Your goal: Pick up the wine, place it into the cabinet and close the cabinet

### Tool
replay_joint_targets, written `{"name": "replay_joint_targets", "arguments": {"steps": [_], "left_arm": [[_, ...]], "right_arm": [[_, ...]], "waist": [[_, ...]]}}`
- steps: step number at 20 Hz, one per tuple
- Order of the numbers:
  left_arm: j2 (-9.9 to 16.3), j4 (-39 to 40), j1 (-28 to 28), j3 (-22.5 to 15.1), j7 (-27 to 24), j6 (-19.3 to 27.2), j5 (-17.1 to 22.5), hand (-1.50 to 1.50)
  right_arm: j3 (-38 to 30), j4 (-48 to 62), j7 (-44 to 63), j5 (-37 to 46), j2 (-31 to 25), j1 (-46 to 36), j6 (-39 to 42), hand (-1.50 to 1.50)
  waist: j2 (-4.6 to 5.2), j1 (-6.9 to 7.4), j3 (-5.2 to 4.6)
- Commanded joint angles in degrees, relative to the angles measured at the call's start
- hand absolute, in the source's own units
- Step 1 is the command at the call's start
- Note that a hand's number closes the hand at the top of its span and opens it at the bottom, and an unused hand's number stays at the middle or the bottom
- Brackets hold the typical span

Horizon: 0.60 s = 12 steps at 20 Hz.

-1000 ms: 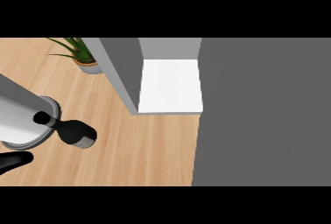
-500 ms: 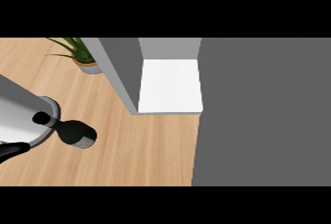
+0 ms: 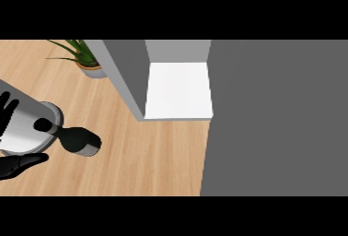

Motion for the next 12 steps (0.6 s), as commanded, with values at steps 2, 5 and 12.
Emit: {"name": "replay_joint_targets", "arguments": {"steps": [2, 5, 12], "left_arm": [[0.32, 5.65, 0.58, 1.0, -4.87, -2.27, -0.14, -1.5], [-1.7, 12.07, -0.85, -1.39, -9.74, -1.77, -3.89, -1.5], [0.9, 22.46, -1.47, 1.63, -16.9, -4.27, -4.18, -1.5]], "right_arm": [[0.23, -16.51, 7.56, -2.87, -1.16, 4.05, -1.63, -1.5], [-1.24, -14.32, 5.22, -3.36, -1.5, 3.24, -0.76, -1.5], [2.32, -15.18, 5.76, -1.14, -0.99, 4.34, -1.97, -1.5]], "waist": [[-0.07, -0.37, 0.01], [0.09, -0.57, 0.02], [0.02, -0.56, -0.01]]}}
